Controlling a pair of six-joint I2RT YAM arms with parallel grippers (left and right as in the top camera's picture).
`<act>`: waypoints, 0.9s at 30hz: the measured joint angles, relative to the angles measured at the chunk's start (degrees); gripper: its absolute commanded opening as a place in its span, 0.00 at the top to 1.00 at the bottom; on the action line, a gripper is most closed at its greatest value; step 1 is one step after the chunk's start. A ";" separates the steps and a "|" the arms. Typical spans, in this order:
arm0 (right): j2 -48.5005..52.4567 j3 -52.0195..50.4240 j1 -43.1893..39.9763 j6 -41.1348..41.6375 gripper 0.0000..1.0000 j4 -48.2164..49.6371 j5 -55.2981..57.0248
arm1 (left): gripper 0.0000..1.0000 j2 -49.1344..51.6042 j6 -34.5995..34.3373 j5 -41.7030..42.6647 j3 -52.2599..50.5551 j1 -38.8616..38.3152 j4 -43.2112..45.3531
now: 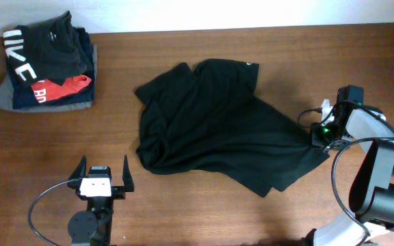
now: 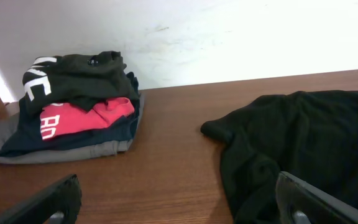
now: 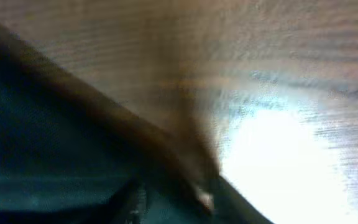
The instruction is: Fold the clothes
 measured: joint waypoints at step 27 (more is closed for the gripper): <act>2.97 5.05 -5.77 0.11 0.95 29.24 3.19 | 0.01 0.00 0.00 0.00 0.00 0.00 0.00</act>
